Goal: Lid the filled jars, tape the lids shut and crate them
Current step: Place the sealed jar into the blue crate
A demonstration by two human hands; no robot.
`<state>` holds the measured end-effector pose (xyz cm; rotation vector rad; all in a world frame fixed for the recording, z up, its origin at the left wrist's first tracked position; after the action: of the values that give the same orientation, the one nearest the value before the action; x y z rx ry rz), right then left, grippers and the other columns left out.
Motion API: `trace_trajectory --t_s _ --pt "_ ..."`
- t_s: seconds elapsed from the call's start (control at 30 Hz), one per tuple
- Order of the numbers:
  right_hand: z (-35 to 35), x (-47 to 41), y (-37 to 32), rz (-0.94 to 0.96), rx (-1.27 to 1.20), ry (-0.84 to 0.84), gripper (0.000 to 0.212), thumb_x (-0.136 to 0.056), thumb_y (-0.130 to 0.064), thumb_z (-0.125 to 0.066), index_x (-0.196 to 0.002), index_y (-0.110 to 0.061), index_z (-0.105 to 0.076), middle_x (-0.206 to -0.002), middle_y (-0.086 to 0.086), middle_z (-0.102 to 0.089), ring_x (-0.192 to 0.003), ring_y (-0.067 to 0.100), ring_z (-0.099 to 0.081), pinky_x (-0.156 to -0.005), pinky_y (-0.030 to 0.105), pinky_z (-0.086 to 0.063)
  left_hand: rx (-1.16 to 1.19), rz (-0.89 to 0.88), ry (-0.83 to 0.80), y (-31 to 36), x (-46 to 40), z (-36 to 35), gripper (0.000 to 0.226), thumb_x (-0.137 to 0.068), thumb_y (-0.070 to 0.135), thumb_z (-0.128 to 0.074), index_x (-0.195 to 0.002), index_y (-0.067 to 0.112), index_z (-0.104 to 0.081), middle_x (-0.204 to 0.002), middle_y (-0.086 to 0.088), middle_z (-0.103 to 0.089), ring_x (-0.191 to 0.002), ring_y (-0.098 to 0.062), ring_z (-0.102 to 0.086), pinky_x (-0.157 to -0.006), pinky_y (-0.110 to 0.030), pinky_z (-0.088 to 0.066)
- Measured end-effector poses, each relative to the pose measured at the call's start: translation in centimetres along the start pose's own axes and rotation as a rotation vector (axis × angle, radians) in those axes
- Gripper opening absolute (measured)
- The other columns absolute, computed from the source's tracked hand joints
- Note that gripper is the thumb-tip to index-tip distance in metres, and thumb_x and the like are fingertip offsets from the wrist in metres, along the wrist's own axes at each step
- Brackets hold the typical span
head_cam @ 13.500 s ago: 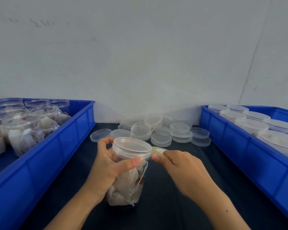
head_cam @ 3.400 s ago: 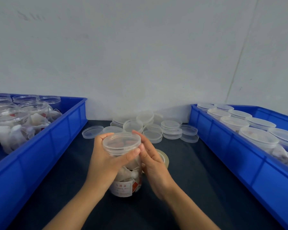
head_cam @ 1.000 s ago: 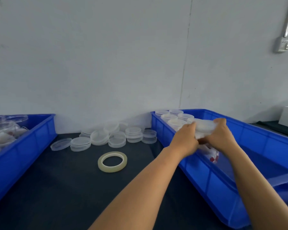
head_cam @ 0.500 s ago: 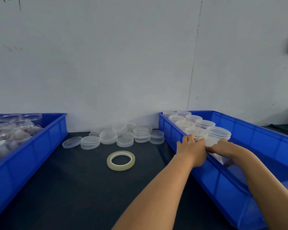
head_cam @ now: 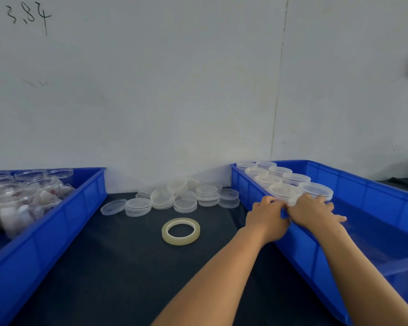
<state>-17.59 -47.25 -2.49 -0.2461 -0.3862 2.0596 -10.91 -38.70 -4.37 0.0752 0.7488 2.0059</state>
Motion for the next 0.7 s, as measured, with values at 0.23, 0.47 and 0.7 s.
trace_trajectory --t_s 0.23,0.47,0.7 --pt "0.7 6.7 -10.0 0.393 -0.136 0.131 0.05 -0.098 -0.037 -0.047 -0.136 -0.007 -0.037 -0.143 0.018 -0.032 -0.132 0.039 -0.03 -0.107 0.054 -0.031 -0.114 0.063 0.375 -4.2 4.6 9.4 0.025 -0.092 0.021 -0.051 -0.113 0.017 -0.064 -0.116 -0.007 -0.064 -0.107 -0.028 -0.058 -0.083 -0.039 -0.048" --pt "-2.2 13.5 -21.0 0.719 -0.423 0.017 0.035 -0.097 -0.021 -0.049 -0.13 -0.01 -0.044 -0.134 0.013 -0.041 -0.119 0.032 -0.046 -0.098 0.043 -0.042 -0.327 0.27 0.509 -11.6 12.2 18.6 0.03 -0.096 0.027 -0.05 -0.124 0.023 -0.059 -0.126 0.0 -0.06 -0.113 -0.021 -0.055 -0.084 -0.033 -0.044" --pt "-8.1 20.3 -31.1 0.906 -0.507 -0.239 0.034 -0.094 -0.017 -0.049 -0.126 -0.008 -0.051 -0.13 0.013 -0.047 -0.118 0.033 -0.048 -0.097 0.038 -0.039 -0.484 0.546 0.502 -19.3 19.6 24.4 0.009 -0.091 0.019 -0.045 -0.085 0.019 -0.051 -0.101 -0.004 -0.063 -0.087 -0.021 -0.053 -0.063 -0.032 -0.032"
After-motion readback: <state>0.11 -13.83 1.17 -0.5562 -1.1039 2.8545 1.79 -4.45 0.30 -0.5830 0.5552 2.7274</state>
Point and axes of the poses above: each hand's wrist, its own x-axis away from the middle knuckle, its own z-axis out of the back of the hand, y = z × x, the point moved 6 cm from there along -x, towards the middle knuckle
